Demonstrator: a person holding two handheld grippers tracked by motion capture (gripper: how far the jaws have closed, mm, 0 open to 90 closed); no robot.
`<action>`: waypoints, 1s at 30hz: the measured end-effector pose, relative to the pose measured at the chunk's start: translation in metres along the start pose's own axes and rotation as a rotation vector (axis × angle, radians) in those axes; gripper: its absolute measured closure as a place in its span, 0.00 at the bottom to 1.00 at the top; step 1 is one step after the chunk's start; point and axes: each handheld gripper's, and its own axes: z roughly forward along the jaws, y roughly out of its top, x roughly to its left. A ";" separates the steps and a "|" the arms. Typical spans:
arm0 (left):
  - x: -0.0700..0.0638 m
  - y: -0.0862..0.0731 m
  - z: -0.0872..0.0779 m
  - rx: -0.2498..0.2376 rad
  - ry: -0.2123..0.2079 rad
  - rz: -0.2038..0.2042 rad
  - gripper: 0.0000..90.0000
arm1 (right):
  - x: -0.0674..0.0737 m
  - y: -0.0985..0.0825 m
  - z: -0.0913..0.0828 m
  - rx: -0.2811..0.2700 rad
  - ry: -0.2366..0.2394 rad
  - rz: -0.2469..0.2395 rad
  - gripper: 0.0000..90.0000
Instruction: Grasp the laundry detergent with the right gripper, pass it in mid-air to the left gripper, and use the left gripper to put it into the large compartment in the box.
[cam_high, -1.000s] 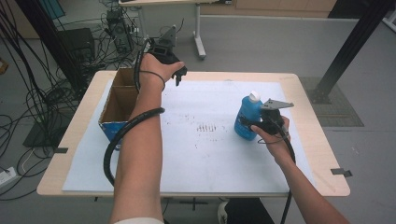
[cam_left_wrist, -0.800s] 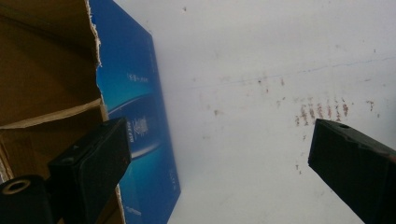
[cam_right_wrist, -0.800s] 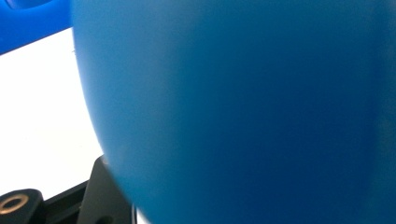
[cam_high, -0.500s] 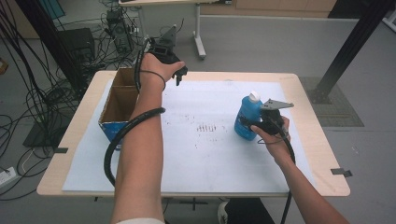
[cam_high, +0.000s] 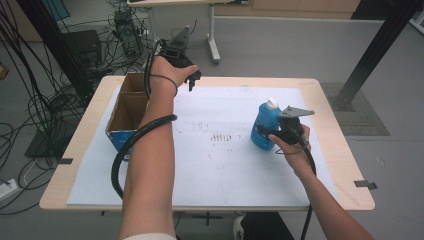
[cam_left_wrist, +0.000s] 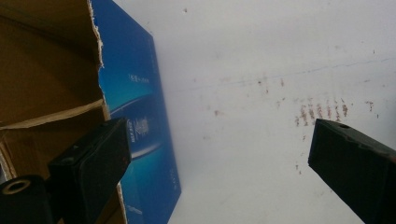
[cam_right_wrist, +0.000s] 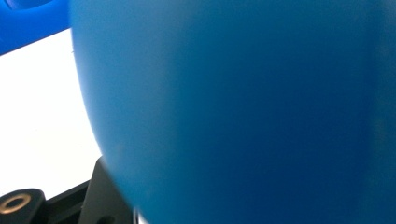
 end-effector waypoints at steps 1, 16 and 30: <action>0.000 0.000 0.000 0.001 0.001 0.001 0.07 | 0.000 0.000 0.000 0.001 0.002 -0.002 0.48; -0.001 0.001 -0.001 0.001 0.004 0.002 0.07 | -0.001 0.000 0.000 0.002 0.004 0.000 0.49; -0.002 0.001 -0.003 0.000 0.002 0.004 0.07 | 0.000 0.000 0.000 0.002 -0.001 0.004 0.49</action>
